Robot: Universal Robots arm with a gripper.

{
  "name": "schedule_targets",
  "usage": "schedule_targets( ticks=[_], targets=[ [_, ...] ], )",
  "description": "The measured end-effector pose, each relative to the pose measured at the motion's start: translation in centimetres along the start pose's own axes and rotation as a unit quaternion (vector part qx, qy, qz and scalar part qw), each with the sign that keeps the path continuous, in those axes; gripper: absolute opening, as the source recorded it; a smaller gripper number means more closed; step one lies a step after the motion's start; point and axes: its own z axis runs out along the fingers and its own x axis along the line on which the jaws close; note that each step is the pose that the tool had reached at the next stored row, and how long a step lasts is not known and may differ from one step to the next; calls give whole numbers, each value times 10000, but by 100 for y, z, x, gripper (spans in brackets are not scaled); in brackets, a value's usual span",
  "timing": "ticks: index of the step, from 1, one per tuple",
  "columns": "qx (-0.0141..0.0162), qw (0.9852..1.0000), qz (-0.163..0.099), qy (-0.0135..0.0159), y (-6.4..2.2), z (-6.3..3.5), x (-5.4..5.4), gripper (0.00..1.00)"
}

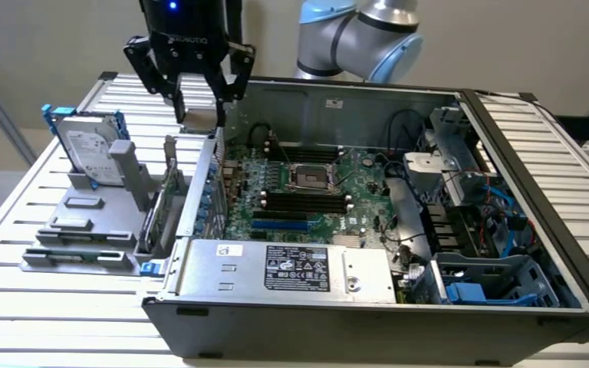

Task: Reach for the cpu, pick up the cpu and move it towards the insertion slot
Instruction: 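Pick up the cpu and move it towards the insertion slot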

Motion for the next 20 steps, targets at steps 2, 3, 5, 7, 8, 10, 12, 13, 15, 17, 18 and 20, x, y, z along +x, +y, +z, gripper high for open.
schedule_targets(
  ticks=[2, 3, 5, 7, 8, 10, 12, 13, 15, 17, 18, 20],
  targets=[
    [-7, 10000, 0, 1, 5, -2, -90, 55],
    [-11, 10000, 0, 1, 8, -2, -135, 55],
    [-19, 10000, -1, 1, 14, -4, -225, 55],
    [-30, 10000, 0, 2, 22, -5, -318, 55],
    [-35, 10000, -1, 2, 25, -6, -363, 55],
    [-44, 10000, -1, 3, 32, -7, -455, 55],
    [-52, 10000, -1, 3, 39, -9, -545, 55],
    [-55, 10000, -1, 4, 43, -10, -591, 55],
    [-62, 10000, -1, 5, 51, -11, -680, 55],
    [-67, 10000, -1, 6, 59, -13, -772, 55],
    [-69, 10000, -1, 6, 64, -13, -816, 55],
    [-72, 10000, -2, 7, 74, -15, -906, 55]
  ],
)
